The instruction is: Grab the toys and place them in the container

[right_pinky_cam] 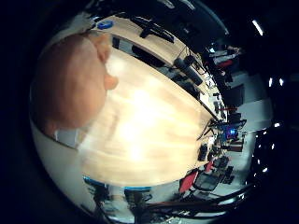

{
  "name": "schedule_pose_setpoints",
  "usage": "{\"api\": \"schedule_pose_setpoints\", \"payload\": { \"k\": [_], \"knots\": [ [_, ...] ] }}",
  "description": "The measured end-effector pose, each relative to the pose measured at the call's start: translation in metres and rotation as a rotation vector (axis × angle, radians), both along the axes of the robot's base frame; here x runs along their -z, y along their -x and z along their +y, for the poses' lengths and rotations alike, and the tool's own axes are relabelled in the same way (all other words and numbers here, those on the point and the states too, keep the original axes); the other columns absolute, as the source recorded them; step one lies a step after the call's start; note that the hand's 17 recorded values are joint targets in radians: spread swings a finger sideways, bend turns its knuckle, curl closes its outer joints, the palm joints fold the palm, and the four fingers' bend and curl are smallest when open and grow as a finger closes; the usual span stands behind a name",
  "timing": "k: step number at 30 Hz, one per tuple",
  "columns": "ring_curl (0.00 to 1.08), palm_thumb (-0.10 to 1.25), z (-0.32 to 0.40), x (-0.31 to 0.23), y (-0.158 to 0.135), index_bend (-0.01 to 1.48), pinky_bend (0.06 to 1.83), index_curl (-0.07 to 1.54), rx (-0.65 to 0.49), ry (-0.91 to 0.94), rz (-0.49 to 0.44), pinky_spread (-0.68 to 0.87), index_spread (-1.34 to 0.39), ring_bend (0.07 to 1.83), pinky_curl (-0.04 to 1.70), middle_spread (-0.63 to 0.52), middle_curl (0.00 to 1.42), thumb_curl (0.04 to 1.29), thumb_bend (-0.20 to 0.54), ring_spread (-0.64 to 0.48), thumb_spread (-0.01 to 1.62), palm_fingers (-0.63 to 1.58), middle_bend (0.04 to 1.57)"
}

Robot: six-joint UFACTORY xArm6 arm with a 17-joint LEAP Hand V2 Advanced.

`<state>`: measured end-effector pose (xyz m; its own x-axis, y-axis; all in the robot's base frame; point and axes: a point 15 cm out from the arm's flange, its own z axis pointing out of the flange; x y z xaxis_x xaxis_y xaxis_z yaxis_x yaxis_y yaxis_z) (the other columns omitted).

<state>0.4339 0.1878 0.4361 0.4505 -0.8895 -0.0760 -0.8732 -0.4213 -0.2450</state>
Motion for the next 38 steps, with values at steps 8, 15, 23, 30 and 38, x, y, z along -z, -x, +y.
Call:
{"api": "schedule_pose_setpoints", "payload": {
  "k": [8, 15, 23, 30, 38],
  "knots": [
    [0.52, 0.88, 0.074, 0.003, 0.04, 1.1, 1.26, 0.63, -0.138, 0.004, 0.008, -0.28, -0.25, 1.4, 0.6, -0.17, 0.62, 0.42, -0.009, -0.21, 1.34, 1.26, 1.26],
    [0.52, 0.88, 0.115, 0.016, 0.064, 1.09, 1.25, 0.63, -0.247, 0.043, 0.0, -0.29, -0.25, 1.4, 0.6, -0.17, 0.61, 0.42, -0.008, -0.21, 1.34, 1.26, 1.26],
    [0.5, 0.55, 0.137, 0.017, 0.061, 0.72, 1.28, 0.54, -0.333, 0.055, -0.079, -0.41, -0.34, 1.38, 0.58, -0.21, 0.56, 0.34, -0.122, -0.23, 1.24, 0.94, 1.14],
    [0.34, 0.11, 0.123, 0.029, 0.061, 0.39, 1.19, 0.4, -0.4, 0.136, -0.068, -0.02, -0.44, 0.91, 0.55, -0.15, 0.4, 0.28, -0.074, -0.1, 0.93, -0.12, 0.66],
    [0.22, 0.05, 0.126, 0.026, 0.063, 0.25, 0.99, 0.34, -0.432, 0.13, -0.082, 0.34, -0.46, 0.64, 0.4, -0.09, 0.32, 0.3, -0.038, 0.01, 0.82, -0.05, 0.42]
  ]
}}
